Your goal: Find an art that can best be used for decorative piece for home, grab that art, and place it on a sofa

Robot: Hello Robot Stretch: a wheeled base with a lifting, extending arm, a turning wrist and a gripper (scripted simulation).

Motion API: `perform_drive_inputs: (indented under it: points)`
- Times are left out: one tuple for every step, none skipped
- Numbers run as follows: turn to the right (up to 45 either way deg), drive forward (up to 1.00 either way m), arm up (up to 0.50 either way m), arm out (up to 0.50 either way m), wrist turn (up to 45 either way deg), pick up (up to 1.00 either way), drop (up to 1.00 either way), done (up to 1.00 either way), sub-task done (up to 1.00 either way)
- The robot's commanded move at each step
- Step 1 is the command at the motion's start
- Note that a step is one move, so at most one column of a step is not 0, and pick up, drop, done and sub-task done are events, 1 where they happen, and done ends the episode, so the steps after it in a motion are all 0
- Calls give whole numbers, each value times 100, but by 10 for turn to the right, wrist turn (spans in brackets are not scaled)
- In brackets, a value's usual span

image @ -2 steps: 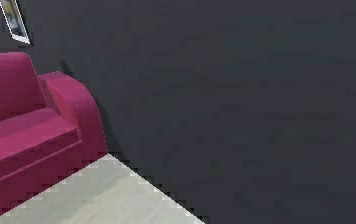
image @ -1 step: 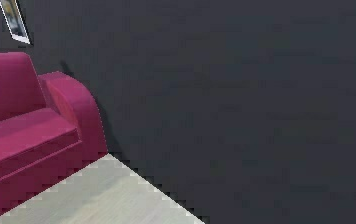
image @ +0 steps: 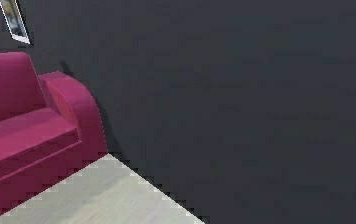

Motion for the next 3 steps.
perform_drive_inputs:
  points:
    - [0,0,0,0,-270,0,0,0,0]
    - [0,0,0,-48,0,0,0,0,0]
    - [-450,0,0,0,0,0,0,0,0]
